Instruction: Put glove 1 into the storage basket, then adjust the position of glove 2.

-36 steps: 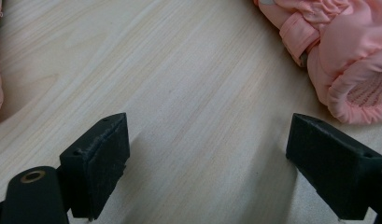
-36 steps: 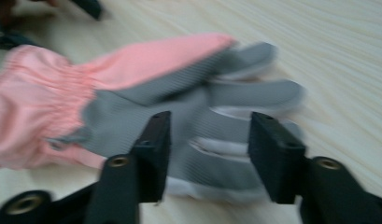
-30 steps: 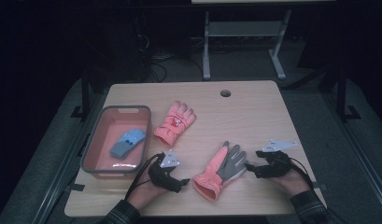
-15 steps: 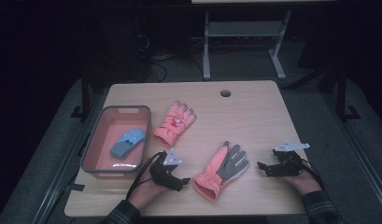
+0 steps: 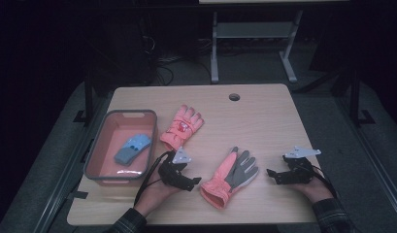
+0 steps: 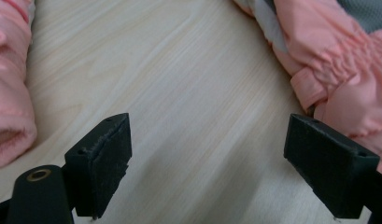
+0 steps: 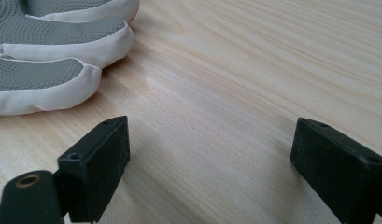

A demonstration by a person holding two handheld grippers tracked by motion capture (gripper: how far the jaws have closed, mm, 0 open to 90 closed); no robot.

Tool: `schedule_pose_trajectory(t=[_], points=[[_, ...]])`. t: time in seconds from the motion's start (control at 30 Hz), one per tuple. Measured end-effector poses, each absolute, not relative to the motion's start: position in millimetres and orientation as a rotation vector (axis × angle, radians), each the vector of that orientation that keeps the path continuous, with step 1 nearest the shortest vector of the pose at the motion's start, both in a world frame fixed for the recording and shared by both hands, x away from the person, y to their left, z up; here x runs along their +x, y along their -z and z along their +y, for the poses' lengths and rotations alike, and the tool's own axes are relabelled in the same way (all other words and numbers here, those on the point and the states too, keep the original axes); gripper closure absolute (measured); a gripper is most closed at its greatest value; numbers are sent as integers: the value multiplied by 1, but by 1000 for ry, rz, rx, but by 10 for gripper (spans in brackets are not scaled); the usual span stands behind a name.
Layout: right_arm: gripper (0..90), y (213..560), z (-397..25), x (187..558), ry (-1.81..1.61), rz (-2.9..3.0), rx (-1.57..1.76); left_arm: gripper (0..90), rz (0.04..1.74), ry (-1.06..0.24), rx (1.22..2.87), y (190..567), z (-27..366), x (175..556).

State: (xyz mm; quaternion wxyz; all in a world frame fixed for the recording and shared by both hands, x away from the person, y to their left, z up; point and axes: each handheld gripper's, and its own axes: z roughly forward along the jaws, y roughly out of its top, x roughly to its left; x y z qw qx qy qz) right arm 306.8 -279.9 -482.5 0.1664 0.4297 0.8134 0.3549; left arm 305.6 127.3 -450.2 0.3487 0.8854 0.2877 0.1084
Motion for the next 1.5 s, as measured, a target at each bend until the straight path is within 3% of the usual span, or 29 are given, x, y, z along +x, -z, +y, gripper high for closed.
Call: schedule_pose_trajectory(t=[0.43,0.63,0.73,1.0,1.07,1.5], points=[[112,483,-280,307,-1011,2317,1221,152,785,-308,2246,431,122,322],[112,483,-280,307,-1014,2319,1219,230,820,-317,2214,421,121,337],[112,483,-280,307,-1012,2321,1216,325,841,-336,2203,414,121,345],[112,483,-280,307,-1013,2321,1215,814,940,-366,2151,395,120,375],[112,483,-280,307,-1014,2321,1215,891,971,-370,2159,394,118,384],[114,482,-281,307,-1021,2325,1218,898,1081,-476,2233,408,117,436]])
